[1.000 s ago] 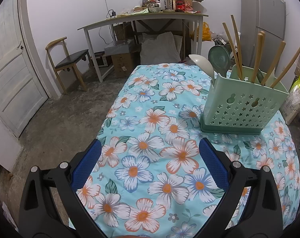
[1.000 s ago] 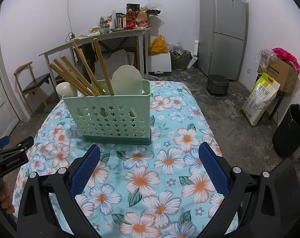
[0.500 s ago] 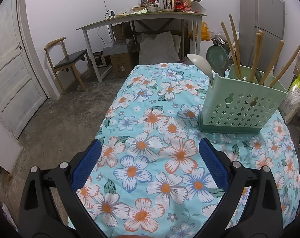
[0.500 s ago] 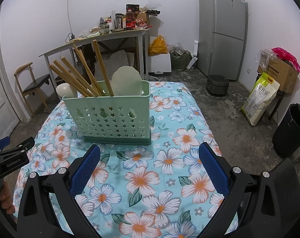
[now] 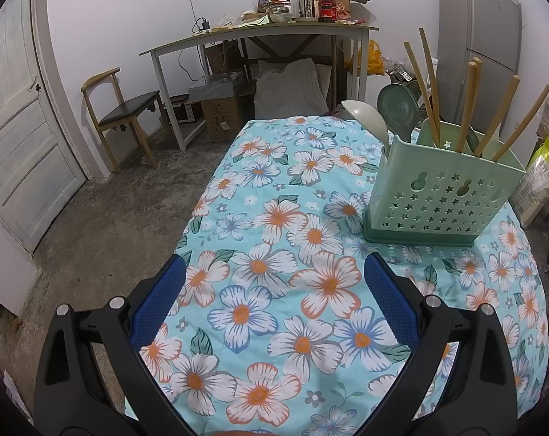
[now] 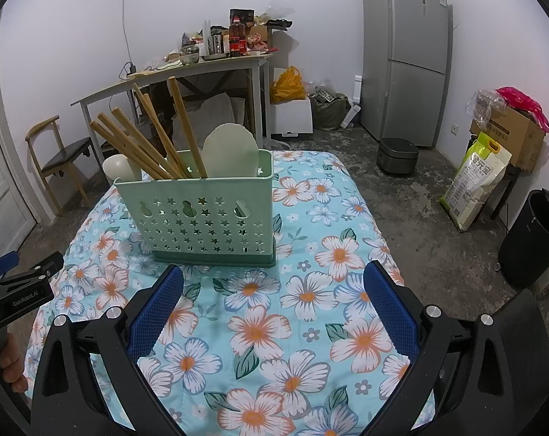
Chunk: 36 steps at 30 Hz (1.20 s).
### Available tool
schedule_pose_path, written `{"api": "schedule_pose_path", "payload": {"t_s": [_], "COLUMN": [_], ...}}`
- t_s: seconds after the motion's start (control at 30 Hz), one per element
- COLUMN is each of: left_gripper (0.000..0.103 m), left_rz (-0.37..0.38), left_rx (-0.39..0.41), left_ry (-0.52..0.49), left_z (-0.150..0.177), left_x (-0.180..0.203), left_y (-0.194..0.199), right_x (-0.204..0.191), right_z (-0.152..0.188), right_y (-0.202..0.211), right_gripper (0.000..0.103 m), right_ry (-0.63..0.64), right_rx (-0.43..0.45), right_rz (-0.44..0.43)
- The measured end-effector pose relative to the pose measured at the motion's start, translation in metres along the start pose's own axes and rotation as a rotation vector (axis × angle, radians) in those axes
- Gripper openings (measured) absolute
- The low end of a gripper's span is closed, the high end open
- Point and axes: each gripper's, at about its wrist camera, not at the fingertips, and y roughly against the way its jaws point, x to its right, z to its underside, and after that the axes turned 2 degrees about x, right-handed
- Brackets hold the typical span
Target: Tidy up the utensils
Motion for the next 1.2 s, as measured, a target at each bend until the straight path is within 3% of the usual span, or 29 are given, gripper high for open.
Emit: {"api": "schedule_pose_path", "payload": {"t_s": [1.2], "left_gripper": [0.095], "left_rz": [0.008], "left_rx": [-0.006], "left_ry": [0.001], "left_z": [-0.0008], "left_x": [-0.0001], "left_y": [-0.0004], "right_x": [-0.0004], "right_z": [-0.0005], "right_y": [0.0009], "right_gripper": [0.097], "right_ry": [0.001], "right_rx": [0.000], "right_rz": [0.000]}}
